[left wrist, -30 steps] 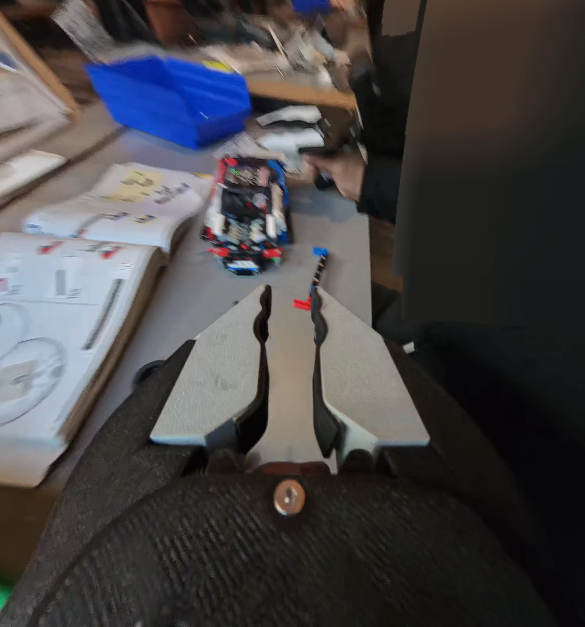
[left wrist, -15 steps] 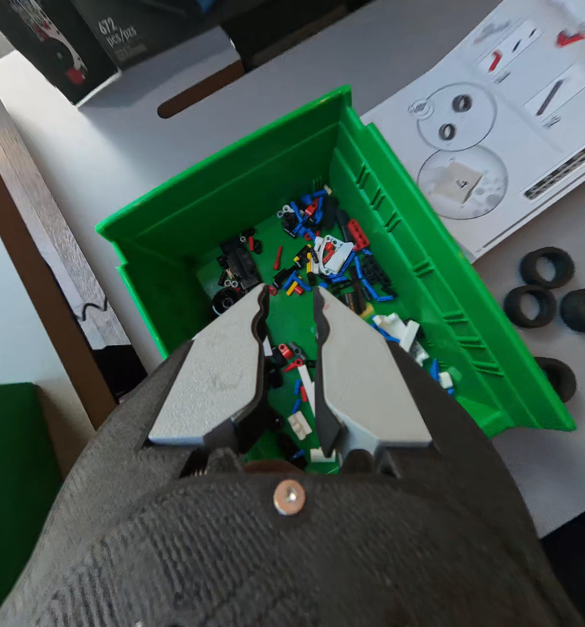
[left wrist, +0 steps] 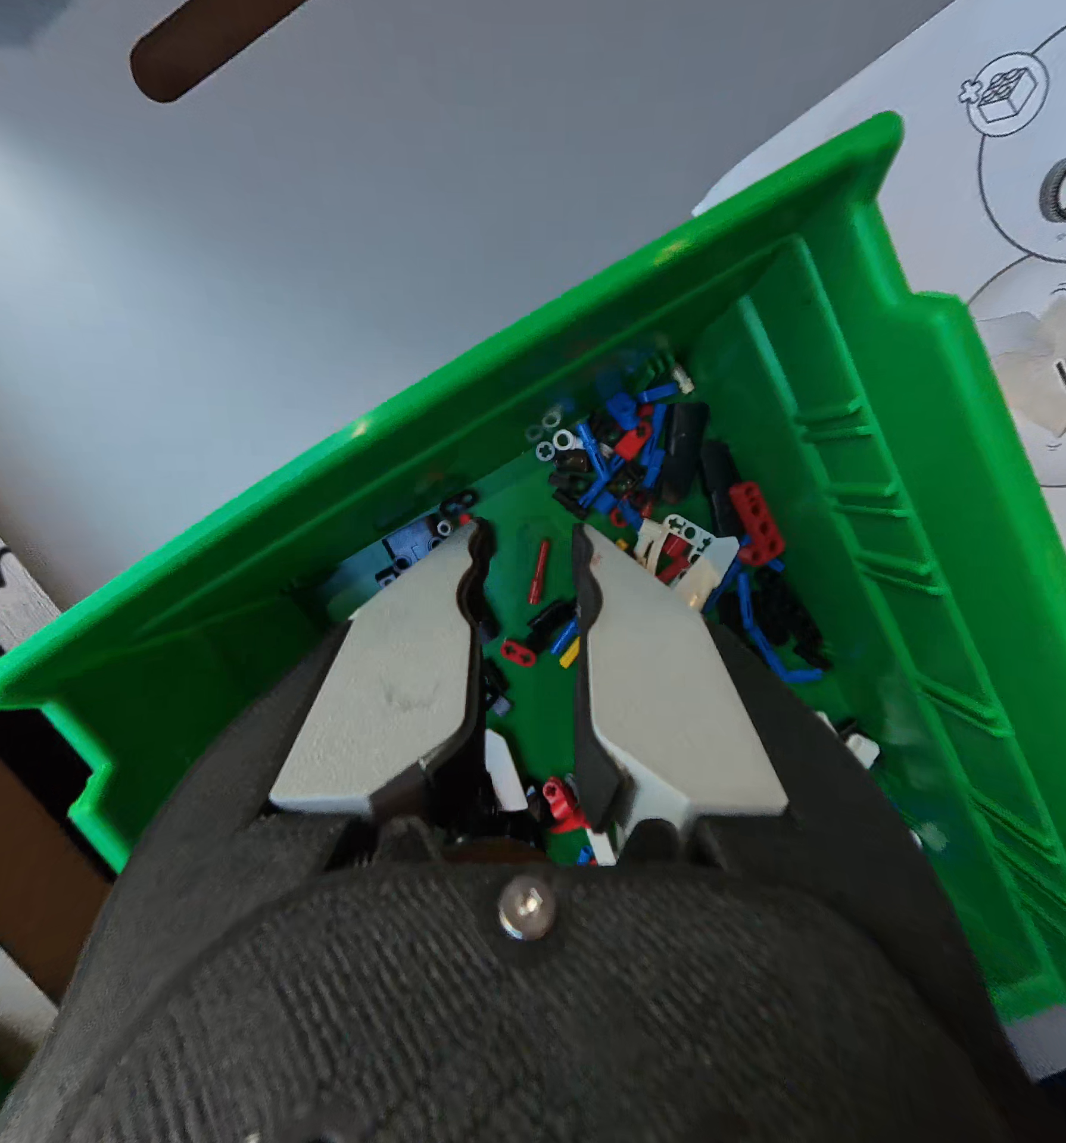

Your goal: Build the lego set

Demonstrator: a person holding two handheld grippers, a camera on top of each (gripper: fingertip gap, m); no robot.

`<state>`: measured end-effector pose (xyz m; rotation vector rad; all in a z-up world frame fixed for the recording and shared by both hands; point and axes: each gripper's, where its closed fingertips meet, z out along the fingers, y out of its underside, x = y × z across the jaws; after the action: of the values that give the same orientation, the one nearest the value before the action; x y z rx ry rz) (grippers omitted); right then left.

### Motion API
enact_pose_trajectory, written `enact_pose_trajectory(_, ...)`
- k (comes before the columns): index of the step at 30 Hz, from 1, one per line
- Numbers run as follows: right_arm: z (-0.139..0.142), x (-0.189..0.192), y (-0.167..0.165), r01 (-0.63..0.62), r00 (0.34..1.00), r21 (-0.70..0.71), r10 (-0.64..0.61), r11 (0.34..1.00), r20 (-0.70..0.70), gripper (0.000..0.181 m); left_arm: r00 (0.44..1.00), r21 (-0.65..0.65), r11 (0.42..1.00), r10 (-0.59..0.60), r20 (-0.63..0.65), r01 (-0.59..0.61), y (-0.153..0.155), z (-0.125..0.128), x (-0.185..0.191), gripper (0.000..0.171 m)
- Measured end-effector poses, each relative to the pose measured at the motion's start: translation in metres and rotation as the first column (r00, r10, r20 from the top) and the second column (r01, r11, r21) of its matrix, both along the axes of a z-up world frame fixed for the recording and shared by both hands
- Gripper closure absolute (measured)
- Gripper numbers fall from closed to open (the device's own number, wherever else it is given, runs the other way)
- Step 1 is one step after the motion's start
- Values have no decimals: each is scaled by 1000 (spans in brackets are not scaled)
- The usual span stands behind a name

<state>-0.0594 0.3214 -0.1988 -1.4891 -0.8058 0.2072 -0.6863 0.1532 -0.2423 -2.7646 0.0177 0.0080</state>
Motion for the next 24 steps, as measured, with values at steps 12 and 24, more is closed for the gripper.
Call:
enact_pose_trajectory(12,0,0,0,3,1000,0,-3,1000,-5,155,994,-56,993,-106,28,108,17,-33,15,154)
enact_pose_trajectory(24,0,-1,0,-1,1000,3,1,1000,3,158,991,-38,993,-109,79,112,17,-30,11,158)
